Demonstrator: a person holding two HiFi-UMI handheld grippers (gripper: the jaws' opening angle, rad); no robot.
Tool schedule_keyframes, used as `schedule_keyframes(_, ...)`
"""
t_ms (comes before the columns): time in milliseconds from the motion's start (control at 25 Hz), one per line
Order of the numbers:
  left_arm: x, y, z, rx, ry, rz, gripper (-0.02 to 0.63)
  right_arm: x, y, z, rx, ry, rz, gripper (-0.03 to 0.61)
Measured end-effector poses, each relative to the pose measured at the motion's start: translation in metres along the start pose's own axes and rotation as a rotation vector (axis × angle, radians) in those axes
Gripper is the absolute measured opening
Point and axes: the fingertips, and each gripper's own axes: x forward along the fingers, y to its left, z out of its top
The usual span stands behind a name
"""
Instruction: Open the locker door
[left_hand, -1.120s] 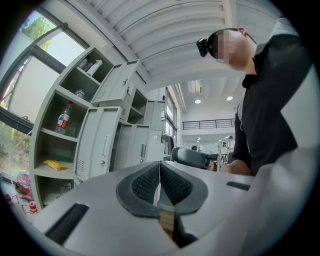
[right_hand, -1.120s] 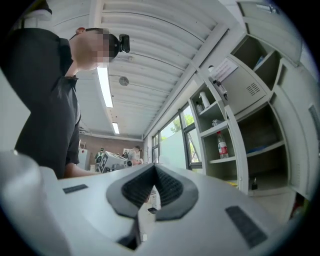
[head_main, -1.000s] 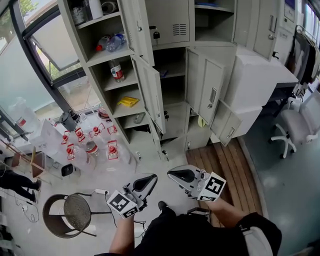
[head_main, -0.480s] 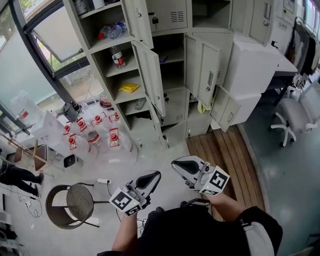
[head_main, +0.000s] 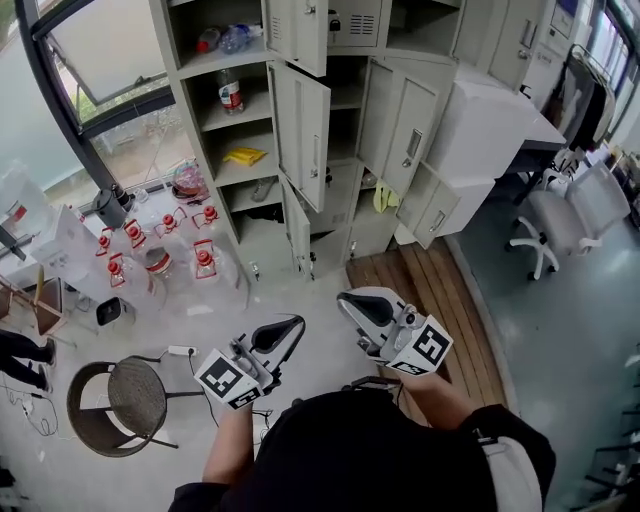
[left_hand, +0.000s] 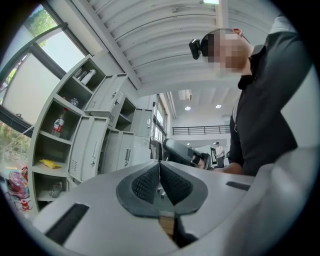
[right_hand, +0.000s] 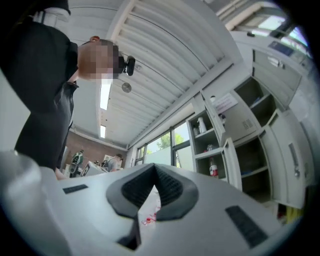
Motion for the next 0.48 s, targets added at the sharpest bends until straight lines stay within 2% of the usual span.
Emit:
schedule_keyframes(160,-0.018,0.011,0.013,0.034,-0.024,-0.008,0.017,0.013,-0.009,0.006,-0.038,-0.024,-0.091,0.011)
schedule_keyframes(480,-0.06,0.031,-0.02,-0.033,-0.004,0.0,0.017,0.035,0.027,-0.045,0.024,0.03,-0.09,0.011)
